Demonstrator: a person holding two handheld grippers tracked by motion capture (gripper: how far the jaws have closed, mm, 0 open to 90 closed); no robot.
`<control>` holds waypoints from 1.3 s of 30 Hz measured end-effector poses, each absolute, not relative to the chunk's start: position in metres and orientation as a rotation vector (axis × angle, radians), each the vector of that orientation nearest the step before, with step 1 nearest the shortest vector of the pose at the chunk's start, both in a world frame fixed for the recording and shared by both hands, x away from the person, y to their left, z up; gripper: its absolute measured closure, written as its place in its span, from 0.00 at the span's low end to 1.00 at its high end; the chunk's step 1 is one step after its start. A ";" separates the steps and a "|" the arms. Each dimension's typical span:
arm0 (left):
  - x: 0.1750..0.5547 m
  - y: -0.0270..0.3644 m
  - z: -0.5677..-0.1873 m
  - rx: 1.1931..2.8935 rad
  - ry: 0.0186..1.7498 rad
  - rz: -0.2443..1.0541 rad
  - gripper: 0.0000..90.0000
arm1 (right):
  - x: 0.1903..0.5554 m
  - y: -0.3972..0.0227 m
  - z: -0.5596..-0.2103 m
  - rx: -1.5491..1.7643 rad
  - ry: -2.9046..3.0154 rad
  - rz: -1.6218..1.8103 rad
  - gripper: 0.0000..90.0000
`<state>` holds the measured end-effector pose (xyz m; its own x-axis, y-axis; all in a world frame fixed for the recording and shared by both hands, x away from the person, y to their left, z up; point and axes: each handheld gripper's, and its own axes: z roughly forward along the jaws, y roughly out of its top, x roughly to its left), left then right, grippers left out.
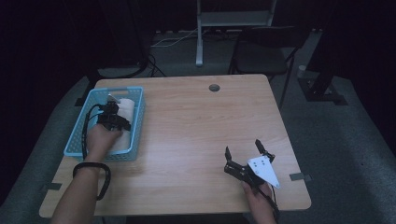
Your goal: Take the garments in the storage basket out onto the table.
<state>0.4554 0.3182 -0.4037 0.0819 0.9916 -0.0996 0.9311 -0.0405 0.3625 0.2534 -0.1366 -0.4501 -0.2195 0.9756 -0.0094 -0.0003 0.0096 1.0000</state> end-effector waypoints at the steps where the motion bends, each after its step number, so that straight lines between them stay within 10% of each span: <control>1: 0.456 0.320 -0.402 2.018 1.926 0.238 0.61 | 0.253 -0.137 -0.450 1.090 1.375 1.362 0.00; 39: 0.405 0.351 -0.320 1.844 1.879 0.286 0.68 | 0.253 -0.136 -0.450 1.092 1.375 1.356 0.00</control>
